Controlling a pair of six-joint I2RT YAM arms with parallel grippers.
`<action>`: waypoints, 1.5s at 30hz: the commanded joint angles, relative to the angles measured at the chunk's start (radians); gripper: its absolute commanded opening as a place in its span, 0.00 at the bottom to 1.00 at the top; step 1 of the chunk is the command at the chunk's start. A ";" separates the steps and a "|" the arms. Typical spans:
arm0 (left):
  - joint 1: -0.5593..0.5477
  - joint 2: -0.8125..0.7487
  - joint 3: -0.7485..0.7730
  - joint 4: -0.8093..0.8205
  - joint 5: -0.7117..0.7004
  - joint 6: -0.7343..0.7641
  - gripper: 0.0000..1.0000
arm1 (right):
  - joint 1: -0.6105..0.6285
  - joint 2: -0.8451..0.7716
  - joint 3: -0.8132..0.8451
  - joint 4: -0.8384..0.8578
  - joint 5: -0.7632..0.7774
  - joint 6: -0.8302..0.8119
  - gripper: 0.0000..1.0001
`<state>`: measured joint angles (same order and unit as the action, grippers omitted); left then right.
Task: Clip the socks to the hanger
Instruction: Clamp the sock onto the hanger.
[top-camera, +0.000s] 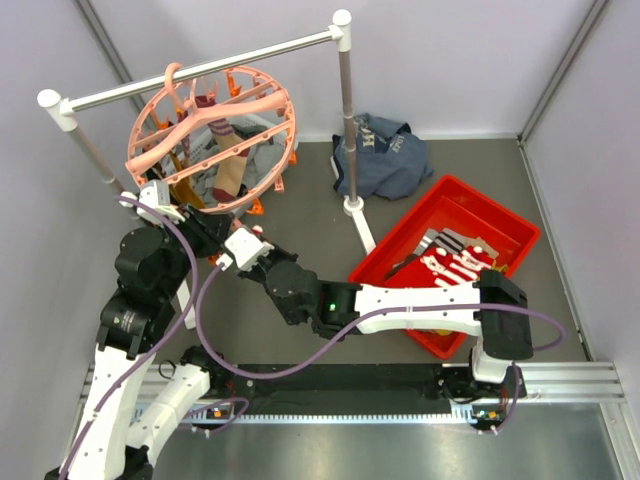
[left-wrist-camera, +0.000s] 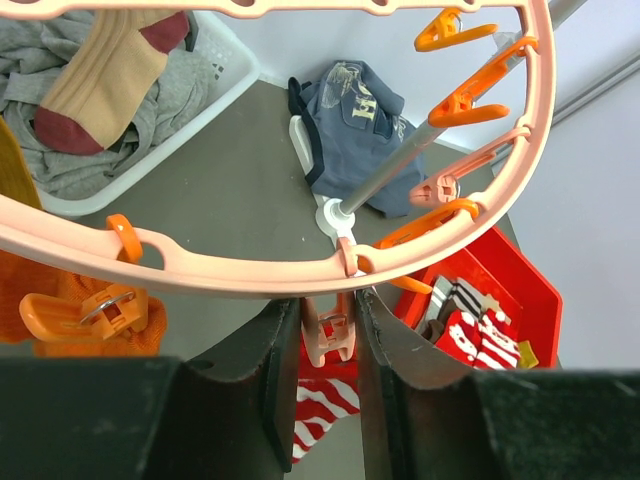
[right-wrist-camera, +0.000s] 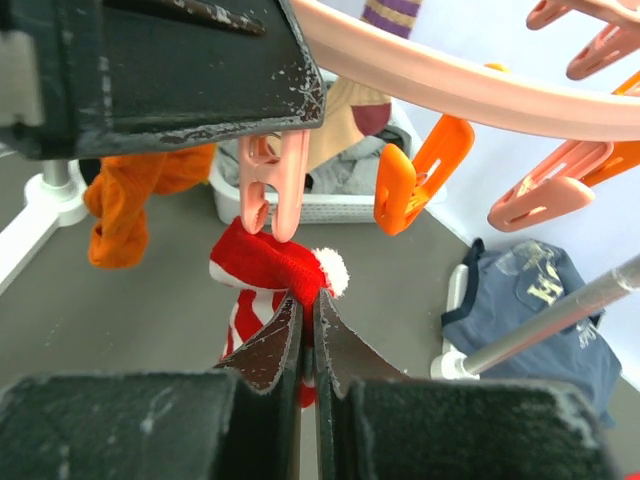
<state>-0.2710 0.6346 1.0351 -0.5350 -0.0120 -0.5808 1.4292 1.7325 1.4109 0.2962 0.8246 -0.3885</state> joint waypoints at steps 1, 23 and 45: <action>0.001 -0.006 0.037 0.001 -0.003 -0.010 0.00 | 0.016 0.018 0.071 0.006 0.076 0.023 0.00; 0.001 0.010 0.029 -0.011 -0.016 -0.050 0.00 | 0.019 0.013 0.100 -0.025 0.062 0.123 0.00; 0.001 0.013 0.051 -0.028 -0.019 -0.053 0.00 | 0.030 0.050 0.100 0.109 0.205 0.060 0.00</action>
<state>-0.2710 0.6460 1.0477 -0.5510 -0.0166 -0.6304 1.4433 1.7630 1.4624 0.3248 0.9508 -0.3119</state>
